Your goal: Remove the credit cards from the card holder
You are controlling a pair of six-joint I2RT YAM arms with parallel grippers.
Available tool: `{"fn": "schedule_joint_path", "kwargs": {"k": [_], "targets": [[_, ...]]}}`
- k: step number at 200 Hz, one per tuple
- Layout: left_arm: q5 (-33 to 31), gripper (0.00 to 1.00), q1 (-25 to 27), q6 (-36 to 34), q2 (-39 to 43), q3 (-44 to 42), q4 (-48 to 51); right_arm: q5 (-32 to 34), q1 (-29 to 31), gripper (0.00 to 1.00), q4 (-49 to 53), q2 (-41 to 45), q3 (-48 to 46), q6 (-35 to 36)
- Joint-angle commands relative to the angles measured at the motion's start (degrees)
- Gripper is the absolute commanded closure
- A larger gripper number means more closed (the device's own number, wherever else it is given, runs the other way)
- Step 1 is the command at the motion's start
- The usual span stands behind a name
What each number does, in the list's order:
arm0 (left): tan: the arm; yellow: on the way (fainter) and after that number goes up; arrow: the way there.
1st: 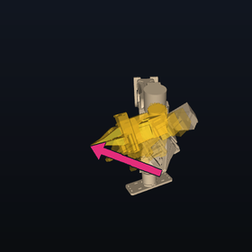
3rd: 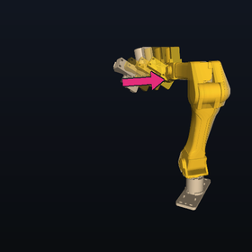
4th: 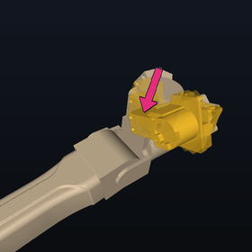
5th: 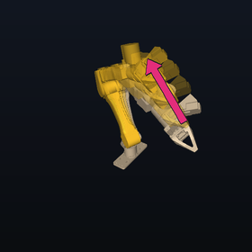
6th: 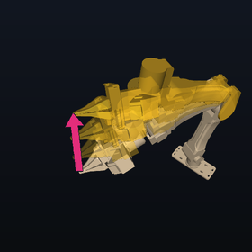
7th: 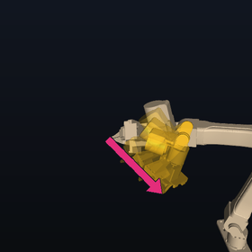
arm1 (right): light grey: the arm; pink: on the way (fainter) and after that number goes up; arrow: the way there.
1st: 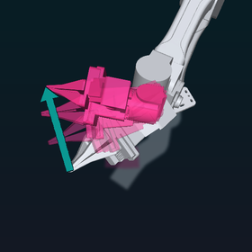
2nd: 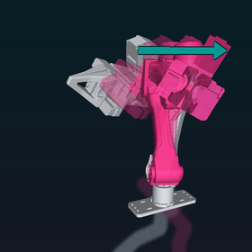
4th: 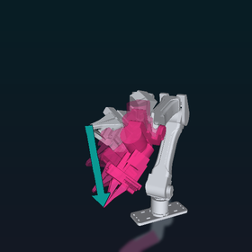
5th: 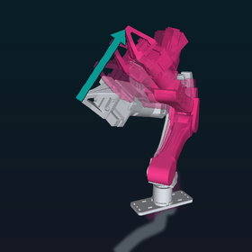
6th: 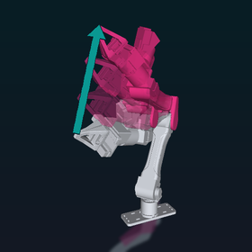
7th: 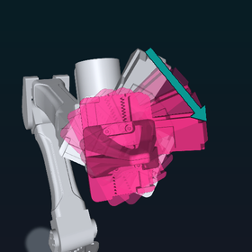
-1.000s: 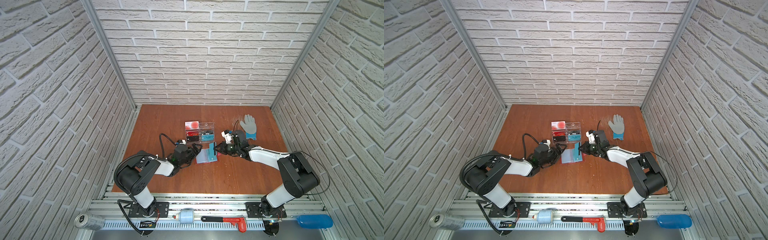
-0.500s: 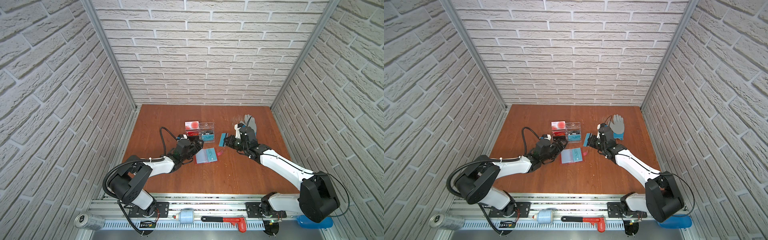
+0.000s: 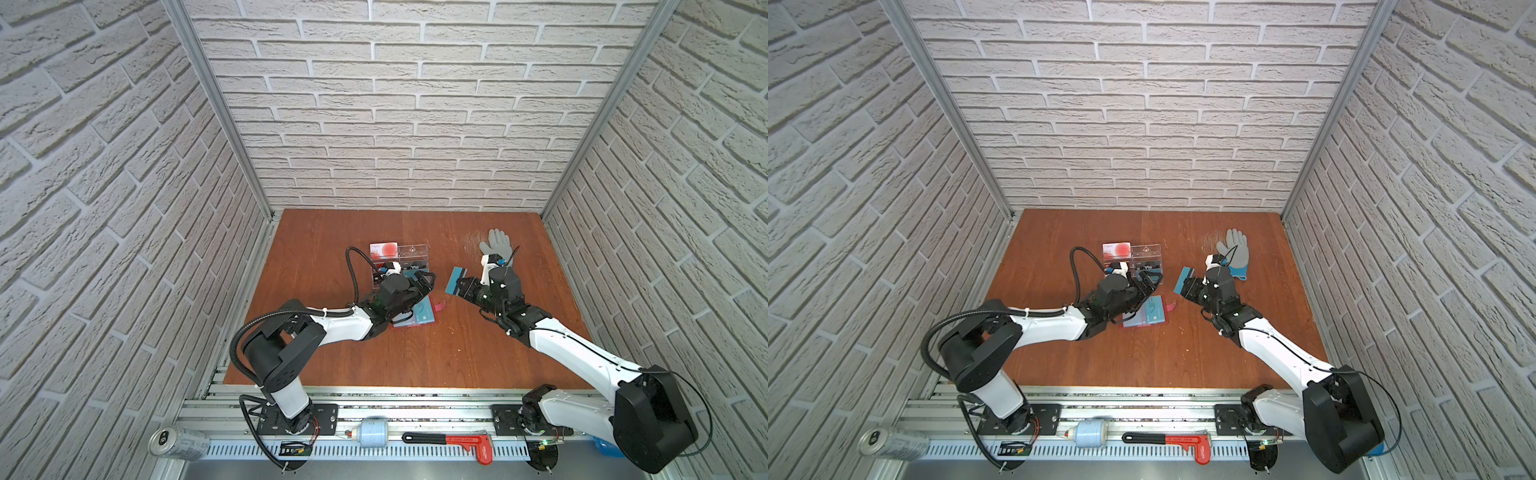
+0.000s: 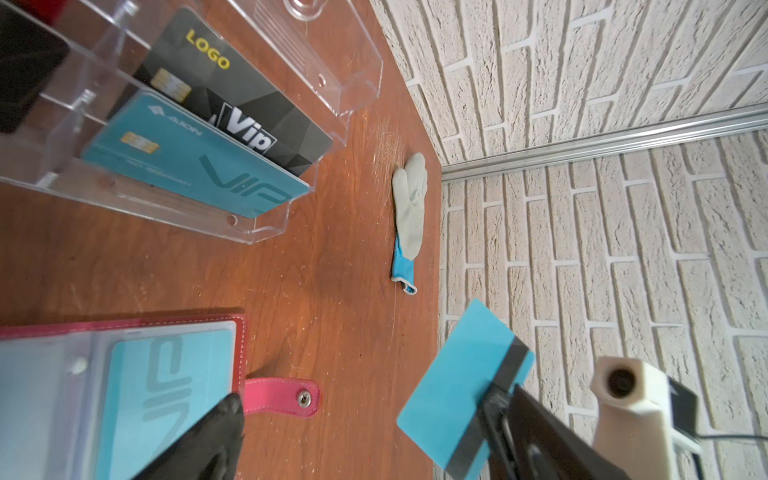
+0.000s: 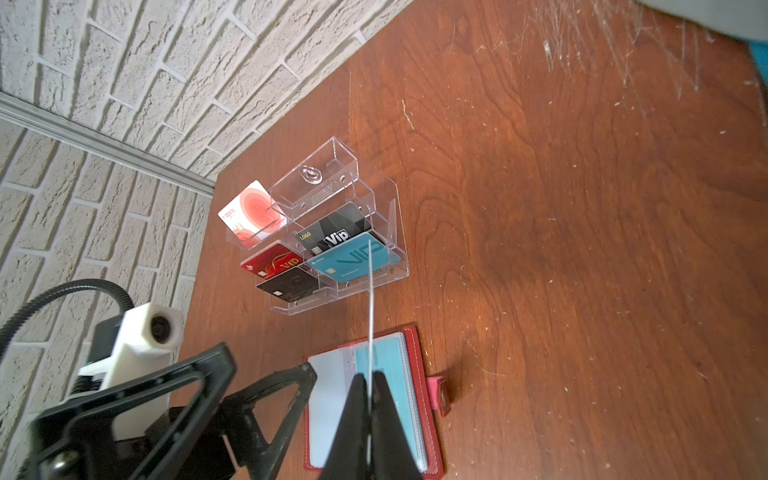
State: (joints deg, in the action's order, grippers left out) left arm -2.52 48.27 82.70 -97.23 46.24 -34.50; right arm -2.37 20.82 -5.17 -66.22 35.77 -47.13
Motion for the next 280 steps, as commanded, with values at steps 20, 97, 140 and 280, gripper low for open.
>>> {"fn": "schedule_joint_path", "kwargs": {"k": [20, 97, 140, 280], "targets": [[-3.8, 0.02, 1.5, 1.3, -2.1, 3.2, -5.4, 2.6, -0.3, 0.94, -2.0, 2.3, -0.1, 0.5], [-9.5, 0.06, 3.5, 5.9, -6.9, 4.2, -14.3, 1.6, -0.6, 0.93, -4.2, -0.6, -0.9, -1.3], [-12.4, 0.1, 5.1, 8.0, -8.2, 4.8, -17.0, 0.5, -1.1, 0.93, -8.2, -2.4, -2.3, -3.1], [-15.6, 0.31, 8.5, 13.3, -16.5, 8.9, -26.1, -4.8, -4.0, 0.92, -31.3, -4.0, -11.3, -11.2]]}}
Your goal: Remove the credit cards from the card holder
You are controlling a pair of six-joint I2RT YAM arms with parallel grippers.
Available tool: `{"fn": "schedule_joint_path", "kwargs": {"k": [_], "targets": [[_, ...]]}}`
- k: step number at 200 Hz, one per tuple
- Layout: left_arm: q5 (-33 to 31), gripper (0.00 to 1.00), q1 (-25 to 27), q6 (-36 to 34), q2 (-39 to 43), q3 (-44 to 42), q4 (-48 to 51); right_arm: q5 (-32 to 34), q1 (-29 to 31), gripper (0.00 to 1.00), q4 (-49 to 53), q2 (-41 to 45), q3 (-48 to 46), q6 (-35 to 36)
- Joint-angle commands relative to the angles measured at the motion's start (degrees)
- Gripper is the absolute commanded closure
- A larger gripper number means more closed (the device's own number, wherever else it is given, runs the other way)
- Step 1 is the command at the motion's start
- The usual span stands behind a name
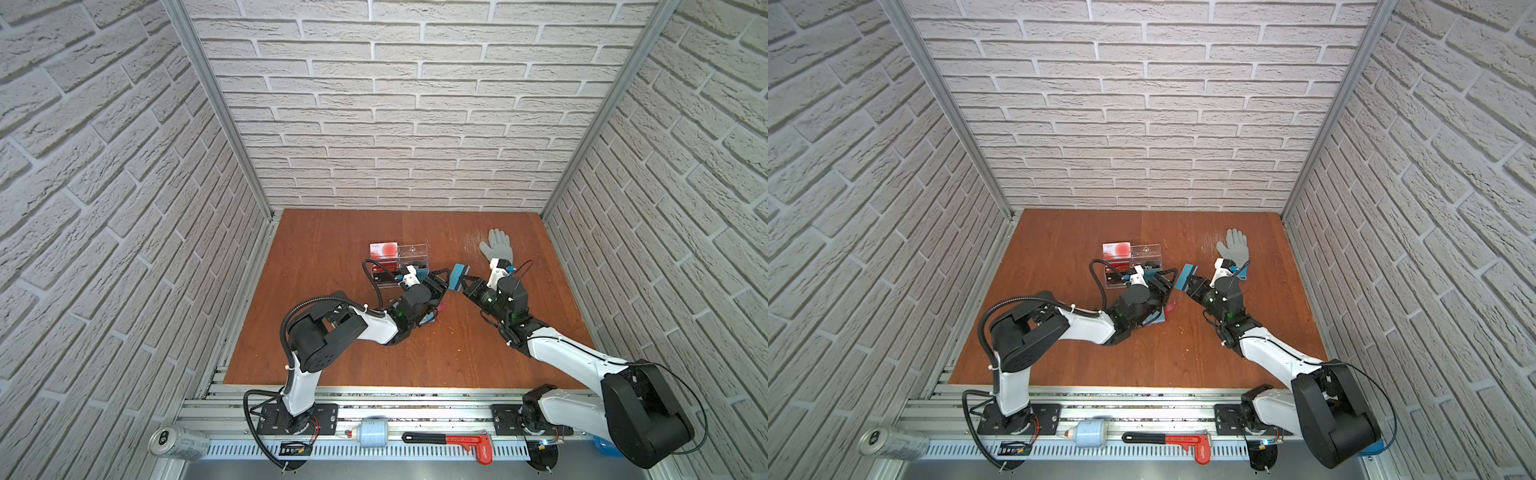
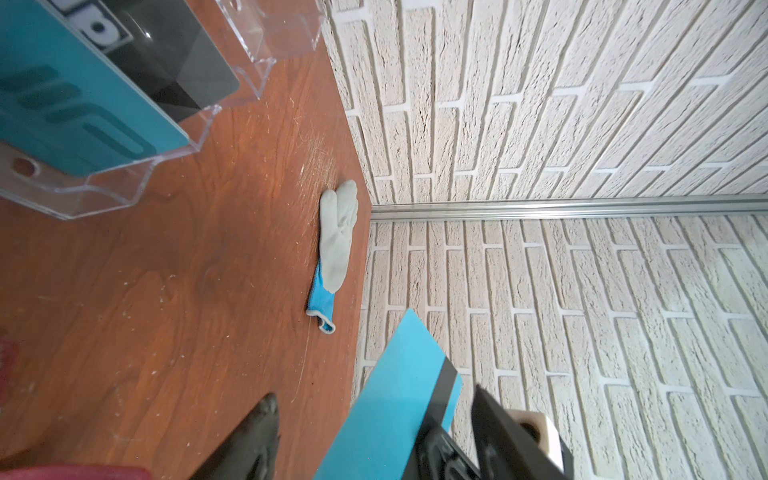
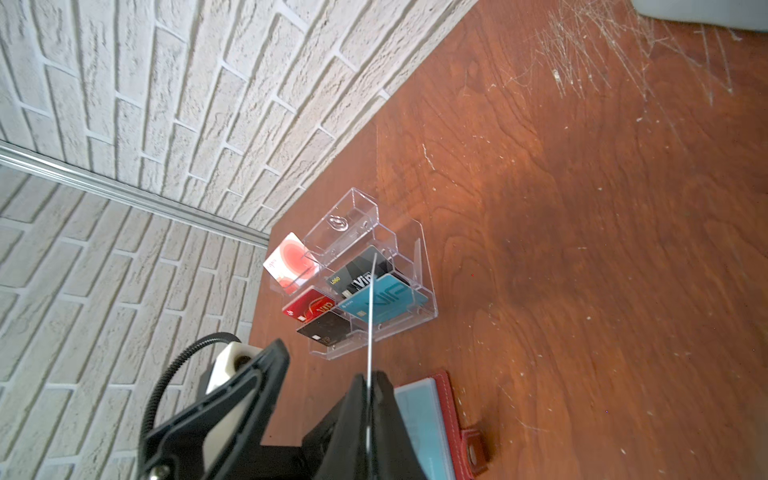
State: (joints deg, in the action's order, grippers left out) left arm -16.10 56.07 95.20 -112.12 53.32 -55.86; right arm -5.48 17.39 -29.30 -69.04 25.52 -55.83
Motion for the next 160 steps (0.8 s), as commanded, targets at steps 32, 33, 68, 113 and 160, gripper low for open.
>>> {"fn": "schedule_joint_path", "kwargs": {"k": [32, 33, 68, 113, 160], "targets": [[-2.8, 0.38, 1.0, 1.3, -2.9, 2.5, -5.9, -2.1, -0.9, 0.92, -8.1, -2.6, -1.1, -3.4], [-2.9, 0.38, 1.0, 1.3, -2.9, 2.5, -5.8, -2.1, -0.9, 0.92, -8.1, -2.6, -1.1, -3.4], [-2.8, 0.53, 1.0, 1.6, -4.0, 3.4, -6.4, -2.2, -1.0, 0.92, -8.6, -3.3, -1.2, -3.7], [-2.5, 0.58, 1.5, 2.0, -4.7, 3.9, -6.4, -0.9, -1.0, 0.92, -9.0, -3.2, -1.8, -3.9], [-2.6, 0.67, 1.5, 2.4, -5.1, 4.2, -6.6, -1.4, -1.0, 0.93, -11.3, -4.8, -2.6, -4.6]]}}
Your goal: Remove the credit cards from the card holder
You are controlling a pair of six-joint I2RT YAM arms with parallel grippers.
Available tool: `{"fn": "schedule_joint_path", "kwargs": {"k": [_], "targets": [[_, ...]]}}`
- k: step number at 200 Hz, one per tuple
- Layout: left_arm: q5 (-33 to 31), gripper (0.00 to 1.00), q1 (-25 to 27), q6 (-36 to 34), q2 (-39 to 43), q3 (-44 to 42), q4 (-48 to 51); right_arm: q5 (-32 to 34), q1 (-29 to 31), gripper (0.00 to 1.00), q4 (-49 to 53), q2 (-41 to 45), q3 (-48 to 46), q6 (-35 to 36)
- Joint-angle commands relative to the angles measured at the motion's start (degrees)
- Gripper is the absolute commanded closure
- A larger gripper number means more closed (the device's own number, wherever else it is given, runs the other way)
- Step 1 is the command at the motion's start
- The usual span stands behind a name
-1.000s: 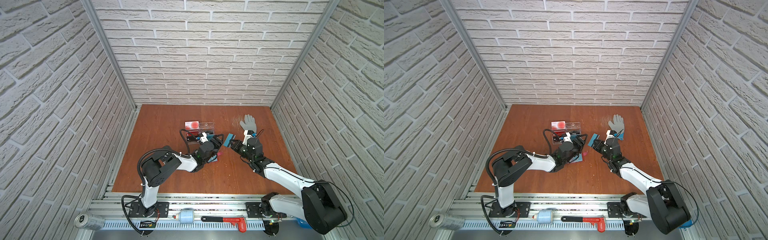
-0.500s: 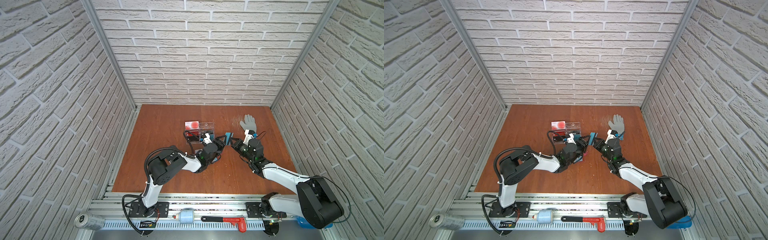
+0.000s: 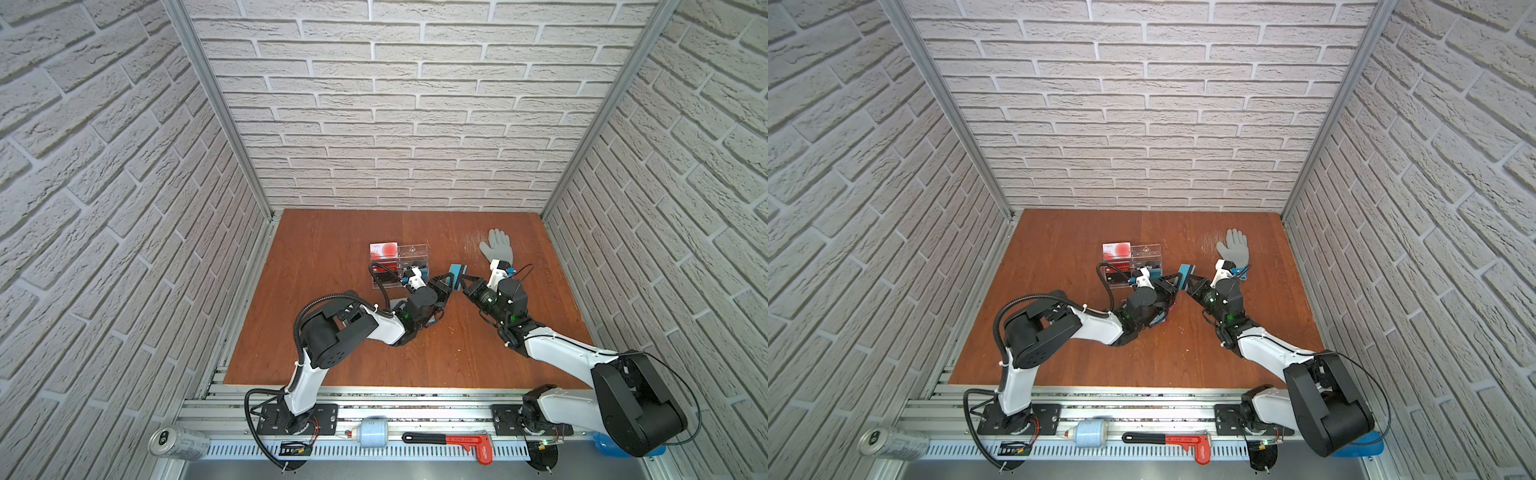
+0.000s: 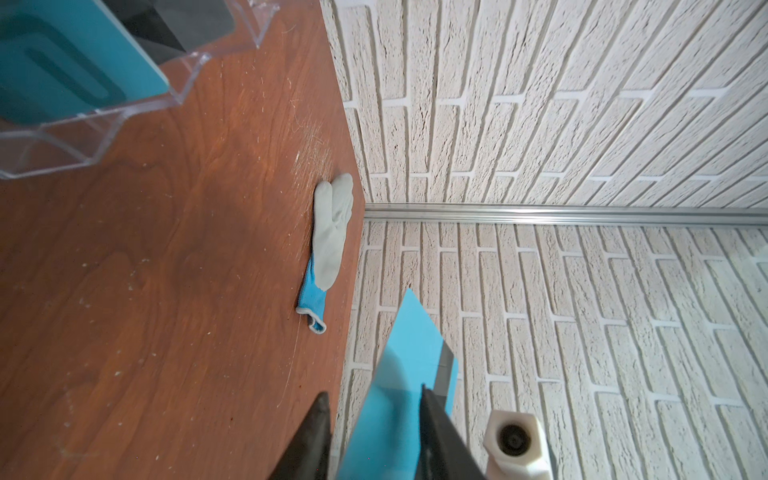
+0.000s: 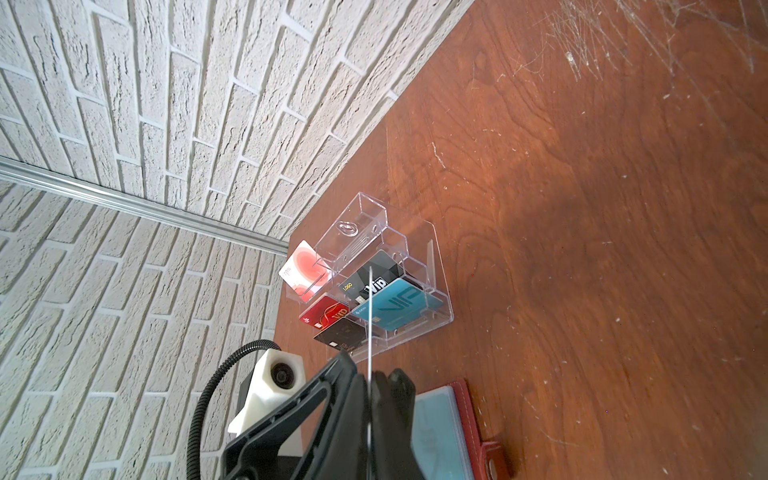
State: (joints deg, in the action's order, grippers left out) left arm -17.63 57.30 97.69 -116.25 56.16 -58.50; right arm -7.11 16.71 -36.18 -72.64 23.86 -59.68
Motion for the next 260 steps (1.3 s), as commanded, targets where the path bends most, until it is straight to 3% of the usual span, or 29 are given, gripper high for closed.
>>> {"fn": "schedule_joint_path", "kwargs": {"k": [1, 44, 120, 149, 172, 207, 231, 260], "targets": [[-1.1, 0.67, 0.3, -0.1, -1.0, 1.4, -4.0, 0.3, -0.3, 0.93, -4.5, -1.2, -1.0, -0.7], [-1.0, 0.71, 0.5, -0.3, -0.8, 1.8, -3.8, -0.1, -0.3, 0.94, -7.7, -3.1, -1.5, -1.7], [-0.6, 0.93, 0.5, -0.5, -1.4, 1.8, -4.1, -4.3, -0.5, 0.91, -3.2, -4.1, 1.6, 1.5], [0.5, 0.97, -0.1, -1.2, -1.1, 1.6, -3.6, -5.3, -1.0, 0.74, 1.7, -2.4, 2.7, 4.2], [3.1, 0.99, -1.3, -1.8, -0.7, 1.3, -2.6, -4.0, -1.5, 0.48, 5.5, 1.0, 2.7, 5.9], [10.0, 1.0, -5.6, -2.8, 1.7, -2.2, -0.8, 2.0, -2.5, 0.22, 16.6, 9.4, 4.1, 10.4], [18.3, 1.0, -10.0, -6.7, 6.4, -4.7, 5.2, 6.2, -2.6, 0.15, 25.3, 14.1, 6.7, 15.5], [31.0, 1.0, -15.9, -15.0, 12.5, -4.3, 20.4, 7.5, -2.2, 0.07, 32.2, 14.6, 10.9, 21.3]]}}
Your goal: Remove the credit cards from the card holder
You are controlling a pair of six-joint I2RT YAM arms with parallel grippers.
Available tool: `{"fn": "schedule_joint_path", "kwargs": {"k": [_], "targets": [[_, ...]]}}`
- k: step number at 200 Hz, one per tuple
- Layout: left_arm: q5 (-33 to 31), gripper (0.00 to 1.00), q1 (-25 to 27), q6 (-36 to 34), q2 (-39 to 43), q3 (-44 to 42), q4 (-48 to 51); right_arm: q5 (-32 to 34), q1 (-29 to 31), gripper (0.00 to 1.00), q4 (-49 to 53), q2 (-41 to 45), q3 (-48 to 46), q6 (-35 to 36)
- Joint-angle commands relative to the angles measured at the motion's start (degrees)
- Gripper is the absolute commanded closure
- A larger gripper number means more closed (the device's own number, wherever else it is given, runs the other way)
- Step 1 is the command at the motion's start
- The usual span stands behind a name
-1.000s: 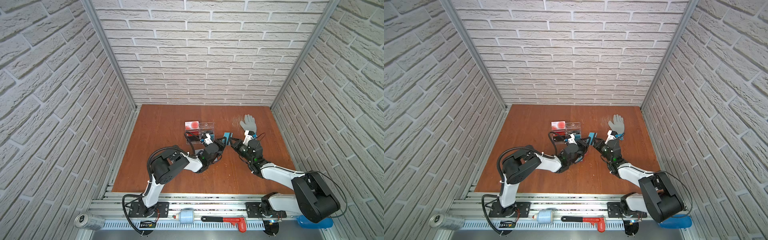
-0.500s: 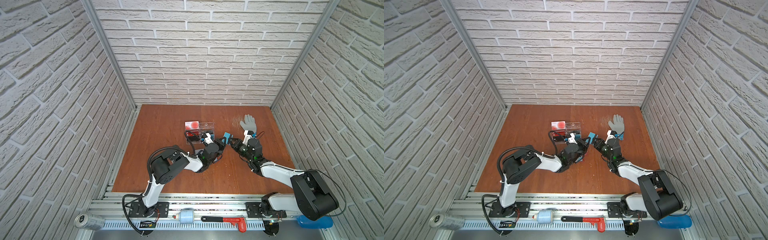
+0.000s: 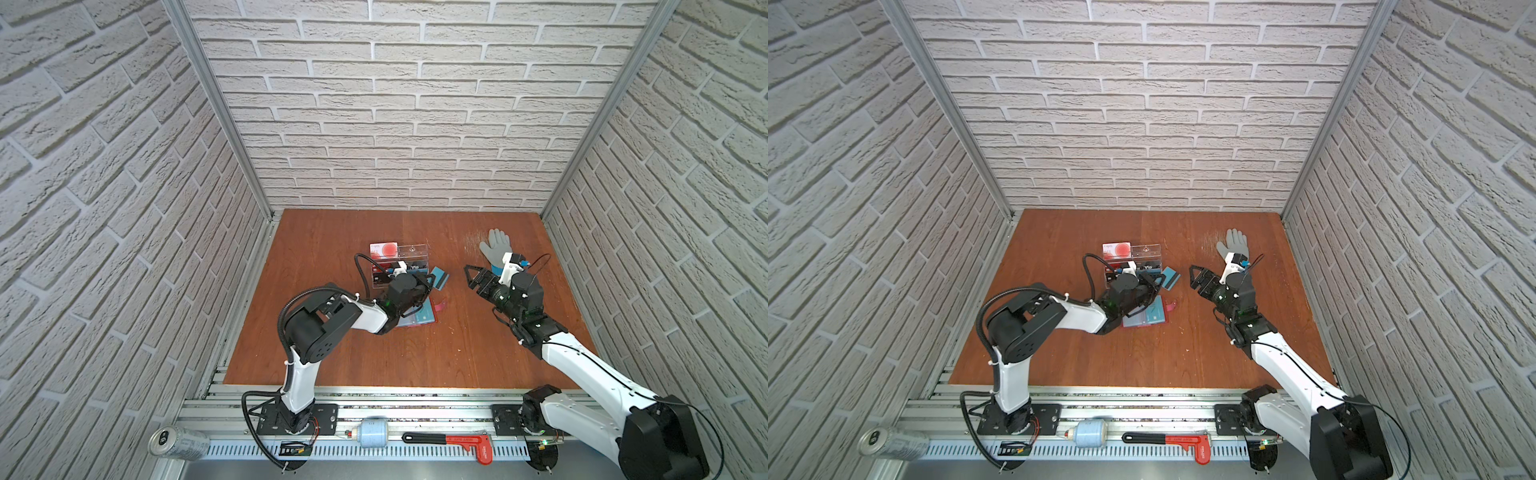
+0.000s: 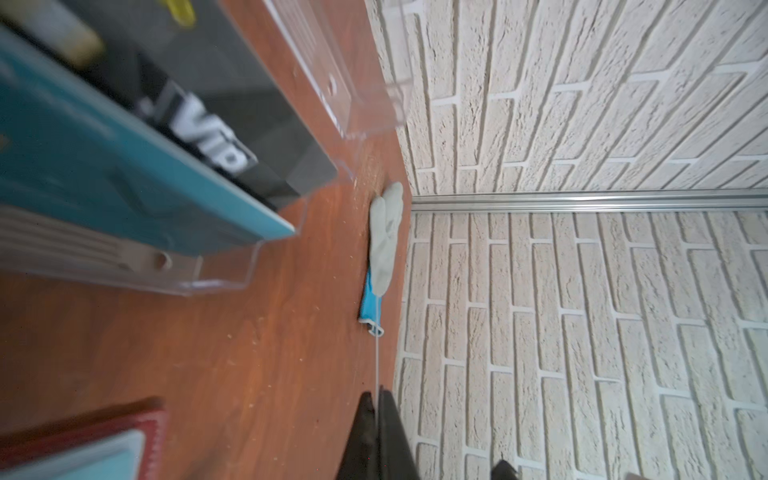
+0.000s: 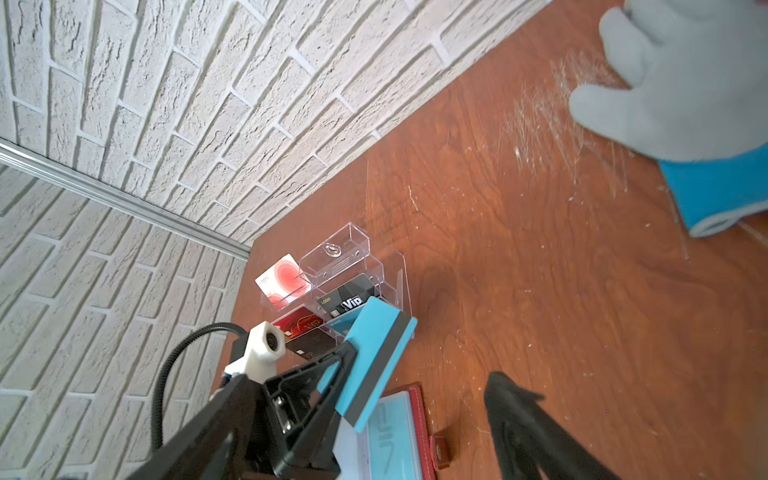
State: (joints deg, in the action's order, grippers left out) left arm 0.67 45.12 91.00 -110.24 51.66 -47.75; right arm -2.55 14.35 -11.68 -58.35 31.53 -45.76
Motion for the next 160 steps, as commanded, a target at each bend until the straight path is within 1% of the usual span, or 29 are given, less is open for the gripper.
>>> {"fn": "schedule_joint_path", "kwargs": {"k": [1, 16, 27, 48, 64, 80, 93, 111, 126, 143, 152, 160], "targets": [[13.2, 1.0, -3.9, -8.5, 6.9, 0.2, 10.0, 2.9, 0.2, 0.07, 7.8, 0.2, 3.4, 7.7], [18.6, 1.0, -6.8, -10.9, 9.6, -0.1, 15.6, 2.1, 1.7, 0.06, 9.0, -2.0, 5.8, 11.7], [21.4, 1.0, -8.3, -12.8, 12.2, -0.3, 19.6, 3.9, 4.2, 0.05, 10.8, -4.1, 8.2, 15.2], [24.6, 1.0, -10.7, -18.2, 18.9, 0.5, 30.5, 11.8, 12.5, 0.05, 12.4, -7.3, 11.9, 25.3], [26.6, 1.0, -12.7, -20.6, 23.8, 0.1, 36.4, 20.3, 20.1, 0.05, 11.9, -9.3, 13.9, 34.5], [29.1, 1.0, -15.6, -19.7, 28.0, -2.0, 38.5, 29.5, 27.3, 0.05, 6.7, -10.8, 13.1, 45.6], [32.0, 1.0, -18.8, -19.5, 30.5, -2.8, 41.0, 34.8, 31.6, 0.05, 1.2, -12.5, 11.5, 53.3], [37.3, 1.0, -23.5, -21.0, 31.6, -1.8, 46.5, 36.2, 33.8, 0.04, -3.7, -15.4, 10.3, 59.6], [41.3, 1.0, -26.2, -21.0, 31.3, -1.2, 47.8, 38.6, 35.3, 0.05, -8.0, -18.8, 10.1, 64.1], [44.3, 1.0, -27.4, -19.2, 30.1, -0.9, 45.6, 42.5, 37.4, 0.09, -14.4, -22.8, 10.0, 70.4], [45.2, 1.0, -27.5, -18.8, 29.4, -0.2, 45.5, 45.5, 38.3, 0.11, -18.2, -24.9, 10.3, 73.9], [45.6, 1.0, -27.5, -18.3, 29.0, 0.2, 45.4, 46.5, 38.7, 0.12, -21.7, -26.5, 10.4, 77.1]]}}
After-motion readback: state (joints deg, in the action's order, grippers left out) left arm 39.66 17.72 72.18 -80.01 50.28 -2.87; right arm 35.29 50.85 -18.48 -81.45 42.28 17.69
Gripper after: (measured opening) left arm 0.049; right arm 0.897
